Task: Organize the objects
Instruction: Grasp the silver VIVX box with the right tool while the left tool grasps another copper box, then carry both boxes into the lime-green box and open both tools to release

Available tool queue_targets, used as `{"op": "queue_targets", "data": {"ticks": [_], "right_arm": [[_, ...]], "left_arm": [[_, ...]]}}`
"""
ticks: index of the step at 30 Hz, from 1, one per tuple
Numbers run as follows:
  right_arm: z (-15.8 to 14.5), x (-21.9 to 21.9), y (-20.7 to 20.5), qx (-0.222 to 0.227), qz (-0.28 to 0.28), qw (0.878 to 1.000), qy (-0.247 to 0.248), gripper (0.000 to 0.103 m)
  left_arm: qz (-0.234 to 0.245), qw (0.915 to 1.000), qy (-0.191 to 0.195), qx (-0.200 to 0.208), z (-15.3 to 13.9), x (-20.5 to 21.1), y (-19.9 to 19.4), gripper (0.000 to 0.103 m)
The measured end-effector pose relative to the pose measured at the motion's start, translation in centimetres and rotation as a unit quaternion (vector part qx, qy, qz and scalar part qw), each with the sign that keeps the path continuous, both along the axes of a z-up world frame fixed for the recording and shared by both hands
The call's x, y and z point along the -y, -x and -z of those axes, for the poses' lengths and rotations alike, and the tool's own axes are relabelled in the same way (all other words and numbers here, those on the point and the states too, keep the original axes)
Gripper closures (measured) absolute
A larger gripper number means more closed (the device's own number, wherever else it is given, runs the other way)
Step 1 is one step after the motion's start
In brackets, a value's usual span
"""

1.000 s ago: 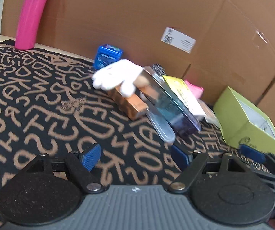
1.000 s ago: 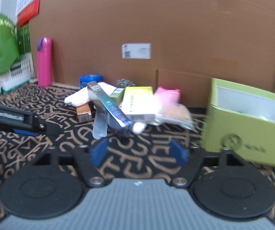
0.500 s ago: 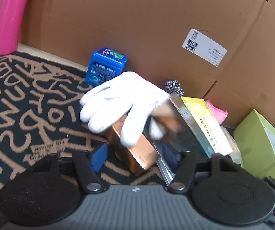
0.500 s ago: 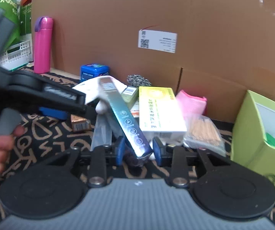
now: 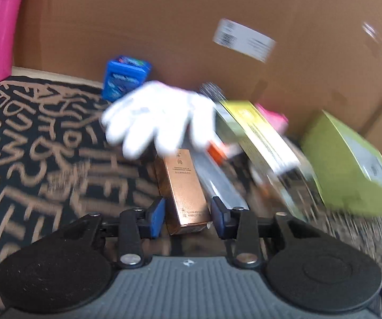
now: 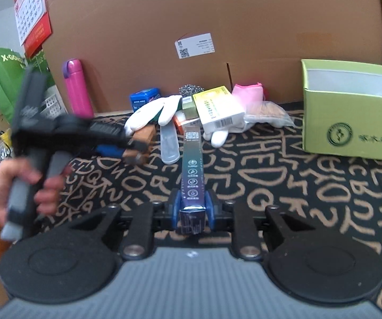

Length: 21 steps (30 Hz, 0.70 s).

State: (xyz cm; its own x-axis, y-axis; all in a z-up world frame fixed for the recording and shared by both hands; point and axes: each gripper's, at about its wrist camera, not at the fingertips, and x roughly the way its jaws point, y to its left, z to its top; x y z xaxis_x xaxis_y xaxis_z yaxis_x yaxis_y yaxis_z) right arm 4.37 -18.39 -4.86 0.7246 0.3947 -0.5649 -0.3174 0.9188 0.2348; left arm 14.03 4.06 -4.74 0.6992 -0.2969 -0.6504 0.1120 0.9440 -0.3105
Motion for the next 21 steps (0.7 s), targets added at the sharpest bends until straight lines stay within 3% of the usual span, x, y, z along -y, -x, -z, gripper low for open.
{"op": "queue_targets", "data": {"ticks": [4,6,8,11,14,20,21], "right_arm": [[0.0,1.2,0.8,0.006,0.027,1.0,0.013,0.08],[0.0,1.2,0.7,0.021,0.061,0.997,0.038,0.068],[-0.4,0.5,0.7,0.044,0.065,0.995,0.063,0.063],[-0.8,-1.6,0.7,0.077,0.03,0.992,0.097,0.054],[-0.4,-3.3,-0.2,0.092,0.021,0.986,0.139,0.047],[1.9,-3.1,-4.1,0.036,0.026,0.989,0.141,0.048],[2.3,-2.9,-4.4,0.025,0.028,0.99,0.138,0.061]], "left_arm": [[0.036,0.9992,-0.008,-0.014,0.1,-0.9,5.6,0.064],[0.025,0.9994,-0.02,-0.016,0.2,-1.1,6.8,0.056],[0.01,0.9994,-0.032,-0.002,0.0,-0.8,6.8,0.044],[0.013,0.9985,-0.053,0.003,-0.1,0.4,5.7,0.044],[0.031,0.9984,-0.047,-0.003,0.4,1.1,5.2,0.043],[0.032,0.9983,-0.048,0.004,1.0,1.0,5.8,0.043],[0.035,0.9983,-0.047,0.004,1.0,1.0,5.8,0.044]]}}
